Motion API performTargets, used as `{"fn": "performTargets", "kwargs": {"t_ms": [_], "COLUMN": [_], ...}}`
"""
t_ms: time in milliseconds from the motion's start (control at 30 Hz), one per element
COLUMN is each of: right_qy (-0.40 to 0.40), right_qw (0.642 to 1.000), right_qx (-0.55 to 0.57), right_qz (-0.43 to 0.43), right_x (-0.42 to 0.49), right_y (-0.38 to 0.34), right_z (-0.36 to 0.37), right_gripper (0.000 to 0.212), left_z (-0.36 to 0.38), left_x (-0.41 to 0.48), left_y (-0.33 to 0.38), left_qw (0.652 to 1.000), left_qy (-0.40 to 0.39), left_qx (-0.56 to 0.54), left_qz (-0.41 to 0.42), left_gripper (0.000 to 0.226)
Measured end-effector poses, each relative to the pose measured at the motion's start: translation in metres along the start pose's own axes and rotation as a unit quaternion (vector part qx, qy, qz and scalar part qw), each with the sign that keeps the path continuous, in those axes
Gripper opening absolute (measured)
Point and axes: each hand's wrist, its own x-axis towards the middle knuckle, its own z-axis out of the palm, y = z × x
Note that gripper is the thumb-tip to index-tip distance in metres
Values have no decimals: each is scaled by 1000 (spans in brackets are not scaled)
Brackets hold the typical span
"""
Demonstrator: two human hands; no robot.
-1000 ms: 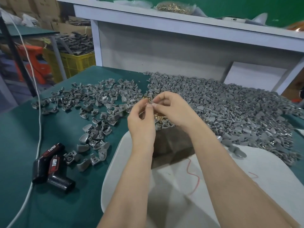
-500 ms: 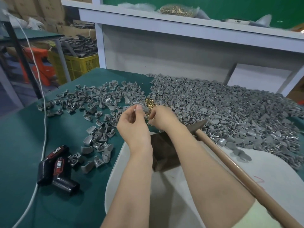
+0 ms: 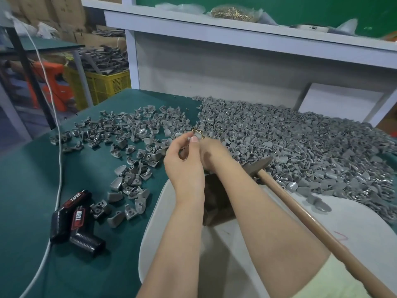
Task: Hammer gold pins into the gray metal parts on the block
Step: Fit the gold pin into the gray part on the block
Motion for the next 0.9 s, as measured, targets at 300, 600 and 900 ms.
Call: {"fn": "performTargets", "kwargs": {"t_ms": [300,600,900], "right_qy": [197,213,227], "right_qw": [935,937,912], "right_qx": [294,270,333], "right_qz": [-18,-54,-78], "right_x": [-86,-118,-118], "right_y": [75,95,89], "right_z": [-60,-37,-27], "right_gripper": [16,24,26], "left_z": [11,11,12], "left_x": [-23,-30,-29], "left_y": [-8,-5,-3], "left_qw": [902,791,857], "left_qy": [-271,-302,-316], "left_qx": [321,512,371], "left_qz": [101,143,165], "left_gripper": [16,13,13]}}
